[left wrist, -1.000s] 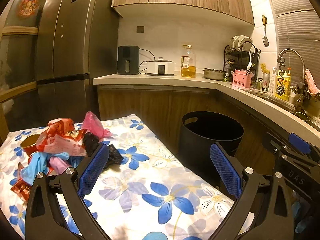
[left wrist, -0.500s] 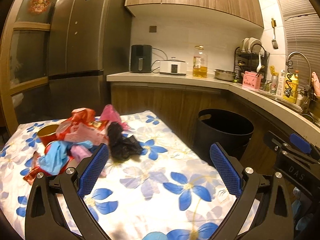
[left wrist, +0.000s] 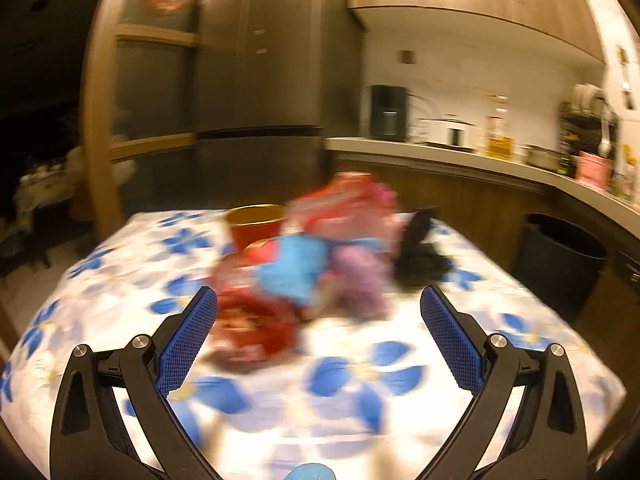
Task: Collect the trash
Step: 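Grasp the red-and-white bag with the left tool while the right tool grasps the blue glove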
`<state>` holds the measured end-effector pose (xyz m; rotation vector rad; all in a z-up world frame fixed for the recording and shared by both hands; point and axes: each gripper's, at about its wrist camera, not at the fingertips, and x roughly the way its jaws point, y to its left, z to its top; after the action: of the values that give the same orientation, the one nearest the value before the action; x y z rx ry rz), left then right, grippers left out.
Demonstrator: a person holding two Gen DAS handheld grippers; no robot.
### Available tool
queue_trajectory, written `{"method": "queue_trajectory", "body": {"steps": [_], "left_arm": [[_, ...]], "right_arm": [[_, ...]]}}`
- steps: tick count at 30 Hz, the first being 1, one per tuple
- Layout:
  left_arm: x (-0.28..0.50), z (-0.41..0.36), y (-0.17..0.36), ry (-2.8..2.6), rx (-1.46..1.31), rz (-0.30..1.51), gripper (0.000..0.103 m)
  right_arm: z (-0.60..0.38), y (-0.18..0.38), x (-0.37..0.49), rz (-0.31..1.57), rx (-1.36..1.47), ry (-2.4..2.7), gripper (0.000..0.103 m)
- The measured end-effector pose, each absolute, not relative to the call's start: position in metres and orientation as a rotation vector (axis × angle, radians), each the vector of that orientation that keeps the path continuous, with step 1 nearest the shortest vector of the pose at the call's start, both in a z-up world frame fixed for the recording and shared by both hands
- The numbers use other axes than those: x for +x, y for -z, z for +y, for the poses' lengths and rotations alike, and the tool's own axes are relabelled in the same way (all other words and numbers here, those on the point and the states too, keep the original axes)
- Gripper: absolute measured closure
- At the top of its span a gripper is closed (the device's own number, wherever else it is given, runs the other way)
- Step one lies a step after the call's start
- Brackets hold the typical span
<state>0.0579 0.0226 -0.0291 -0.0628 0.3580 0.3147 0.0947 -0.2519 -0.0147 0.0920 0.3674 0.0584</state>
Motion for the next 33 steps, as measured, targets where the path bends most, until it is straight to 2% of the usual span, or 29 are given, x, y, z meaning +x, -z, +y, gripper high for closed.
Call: {"method": "queue_trajectory", "body": {"steps": [7,11,12,13,15,17,23,26,33], "left_arm": [[0.061,0.078,0.036,-0.414,-0.107,0.408,0.006],[0.075,0.088,0.041,-0.387,-0.125,0.463,0.014],[0.079,0.091,0.044,-0.371,-0.137,0.487,0.017],[0.083,0.093,0.047,-0.358,-0.148,0.511,0.027],[0.089,0.094,0.052,-0.346,-0.159,0.551,0.036],[0.094,0.096,0.059,-0.325,-0.178,0.589,0.052],[0.093,0.098,0.064,-0.271,-0.216,0.596,0.084],[0.086,0.100,0.062,-0.252,-0.234,0.573,0.091],[0.058,0.108,0.051,-0.276,-0.253,0.505,0.094]], "right_arm": [[-0.209,0.021,0.095,0.369,0.064,-0.158,0.018],[-0.190,0.024,0.099,0.379,0.049,-0.196,0.018],[-0.186,0.024,0.100,0.381,0.047,-0.203,0.018],[-0.183,0.024,0.102,0.384,0.046,-0.207,0.018],[-0.177,0.025,0.105,0.390,0.045,-0.217,0.018],[-0.171,0.026,0.107,0.395,0.044,-0.228,0.018],[-0.149,0.030,0.109,0.410,0.027,-0.281,0.018],[-0.134,0.030,0.108,0.412,0.015,-0.329,0.018],[-0.084,0.034,0.112,0.434,0.012,-0.481,0.018]]}}
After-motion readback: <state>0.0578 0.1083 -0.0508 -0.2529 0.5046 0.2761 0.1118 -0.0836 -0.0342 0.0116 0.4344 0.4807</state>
